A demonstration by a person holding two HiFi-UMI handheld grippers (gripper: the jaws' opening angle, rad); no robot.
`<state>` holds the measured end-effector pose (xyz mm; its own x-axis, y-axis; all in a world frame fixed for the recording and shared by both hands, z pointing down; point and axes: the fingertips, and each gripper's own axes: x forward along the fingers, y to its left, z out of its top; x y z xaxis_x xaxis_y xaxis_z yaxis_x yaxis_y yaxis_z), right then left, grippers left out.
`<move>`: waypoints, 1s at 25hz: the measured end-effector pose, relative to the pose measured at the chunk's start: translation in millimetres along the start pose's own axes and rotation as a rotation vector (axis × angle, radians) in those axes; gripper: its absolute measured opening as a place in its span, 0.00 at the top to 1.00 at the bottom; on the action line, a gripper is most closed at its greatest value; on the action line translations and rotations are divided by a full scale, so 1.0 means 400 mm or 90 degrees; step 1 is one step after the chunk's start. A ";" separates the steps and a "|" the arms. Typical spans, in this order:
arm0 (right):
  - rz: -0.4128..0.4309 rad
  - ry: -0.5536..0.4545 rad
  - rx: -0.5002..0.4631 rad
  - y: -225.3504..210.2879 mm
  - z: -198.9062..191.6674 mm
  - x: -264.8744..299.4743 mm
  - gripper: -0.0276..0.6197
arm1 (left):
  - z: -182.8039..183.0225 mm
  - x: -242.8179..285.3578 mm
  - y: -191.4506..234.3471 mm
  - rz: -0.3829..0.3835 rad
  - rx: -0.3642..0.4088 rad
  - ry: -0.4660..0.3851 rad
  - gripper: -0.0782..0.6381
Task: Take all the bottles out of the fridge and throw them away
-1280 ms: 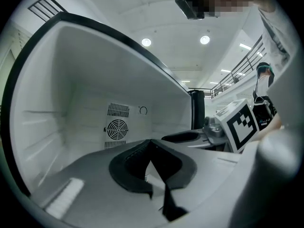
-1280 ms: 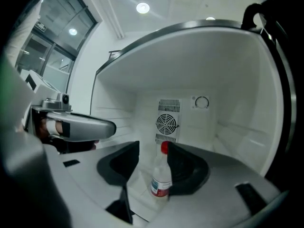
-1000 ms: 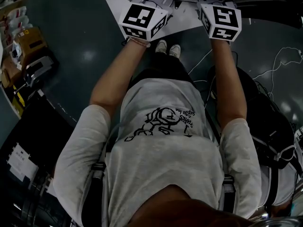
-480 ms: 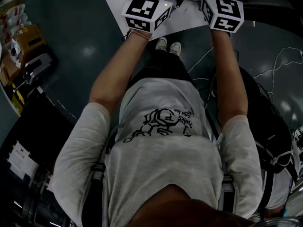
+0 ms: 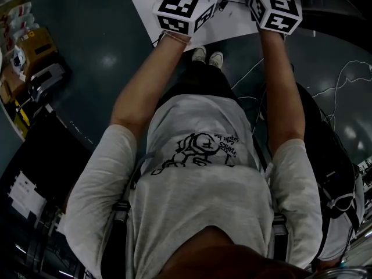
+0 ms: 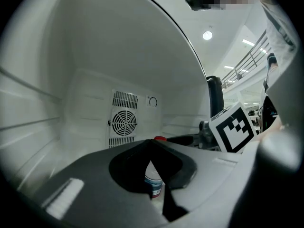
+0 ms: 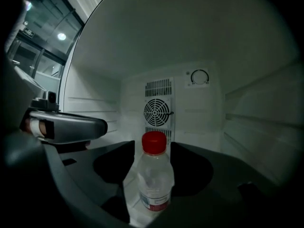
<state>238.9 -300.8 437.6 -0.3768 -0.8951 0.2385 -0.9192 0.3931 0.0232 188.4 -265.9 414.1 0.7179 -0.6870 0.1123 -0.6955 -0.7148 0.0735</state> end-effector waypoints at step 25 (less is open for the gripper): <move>0.013 0.009 -0.035 0.041 0.036 -0.106 0.71 | 0.050 -0.074 -0.029 -0.001 0.002 -0.008 0.88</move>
<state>238.4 -259.5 413.9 -0.3933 -0.8839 0.2530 -0.9037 0.4223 0.0709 175.8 -239.6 390.3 0.7197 -0.6872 0.0991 -0.6940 -0.7166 0.0703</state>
